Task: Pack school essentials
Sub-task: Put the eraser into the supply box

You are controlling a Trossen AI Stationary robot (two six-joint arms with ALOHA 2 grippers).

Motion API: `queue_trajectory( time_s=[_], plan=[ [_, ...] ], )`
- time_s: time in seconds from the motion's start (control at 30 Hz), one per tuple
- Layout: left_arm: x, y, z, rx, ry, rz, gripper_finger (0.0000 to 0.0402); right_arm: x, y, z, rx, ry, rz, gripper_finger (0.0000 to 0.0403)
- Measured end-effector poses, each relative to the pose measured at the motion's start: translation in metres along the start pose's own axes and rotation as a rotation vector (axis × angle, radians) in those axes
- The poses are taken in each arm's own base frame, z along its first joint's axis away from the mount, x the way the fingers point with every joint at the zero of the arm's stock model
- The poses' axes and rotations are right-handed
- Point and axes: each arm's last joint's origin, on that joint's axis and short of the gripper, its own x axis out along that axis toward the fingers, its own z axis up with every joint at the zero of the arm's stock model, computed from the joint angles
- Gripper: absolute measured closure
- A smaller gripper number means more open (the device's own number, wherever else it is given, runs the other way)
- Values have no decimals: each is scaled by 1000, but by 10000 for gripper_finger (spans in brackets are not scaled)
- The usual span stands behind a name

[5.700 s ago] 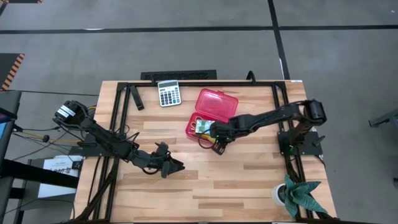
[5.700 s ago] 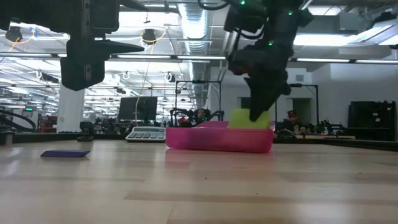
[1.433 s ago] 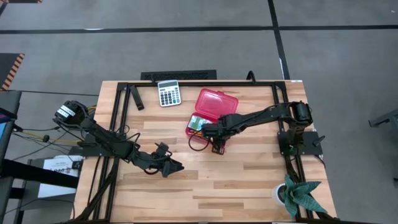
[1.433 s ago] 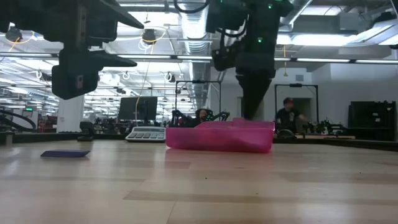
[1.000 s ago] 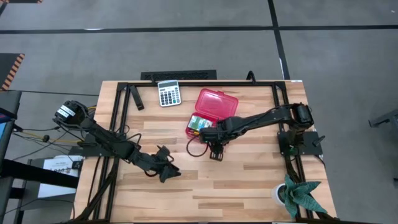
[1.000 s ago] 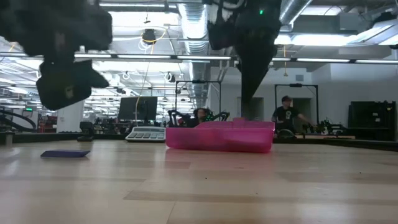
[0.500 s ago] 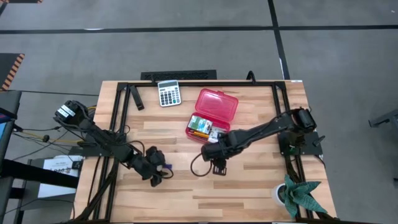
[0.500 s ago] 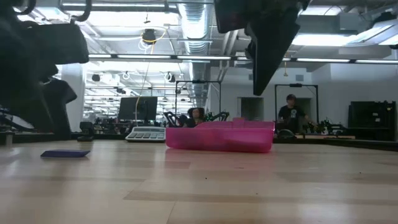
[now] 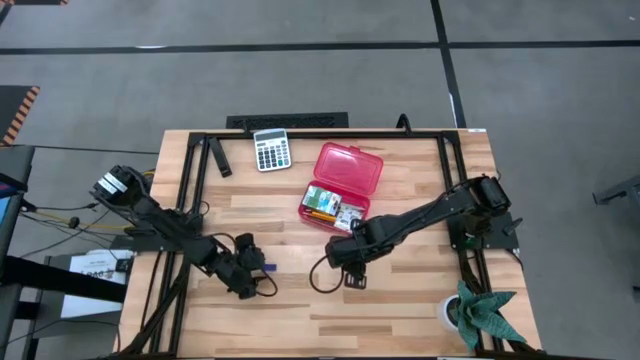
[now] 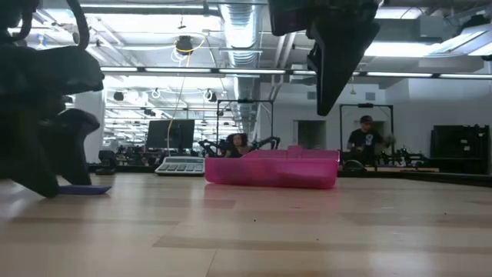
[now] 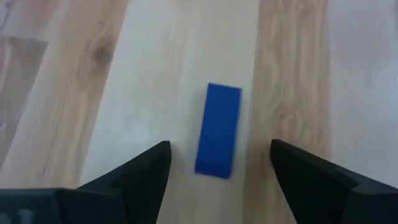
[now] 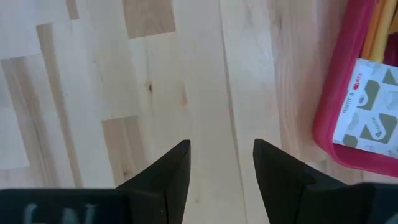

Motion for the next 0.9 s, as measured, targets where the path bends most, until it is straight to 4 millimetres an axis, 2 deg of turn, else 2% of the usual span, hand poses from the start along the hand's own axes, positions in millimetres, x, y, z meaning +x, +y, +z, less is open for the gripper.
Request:
queue_trajectory(
  time_s=[0.17, 0.27, 0.53, 0.7, 0.9],
  plan=[
    [14, -3, -4, 10, 3, 49, 154, 0, 0, 0, 16, -4, 2, 223],
    [17, -3, -5, -6, -2, 68, 190, 0, 1, 0, 20, -5, 2, 223],
    [18, -2, -6, -29, 7, 74, 366, 0, 1, 0, 40, -5, 2, 231],
    [16, -3, -4, -114, -1, 65, 368, 0, 3, 0, 48, -17, 10, 232],
    [5, -7, 14, -161, 9, 6, 369, -4, 12, -2, 57, -43, 31, 233]
  ],
)
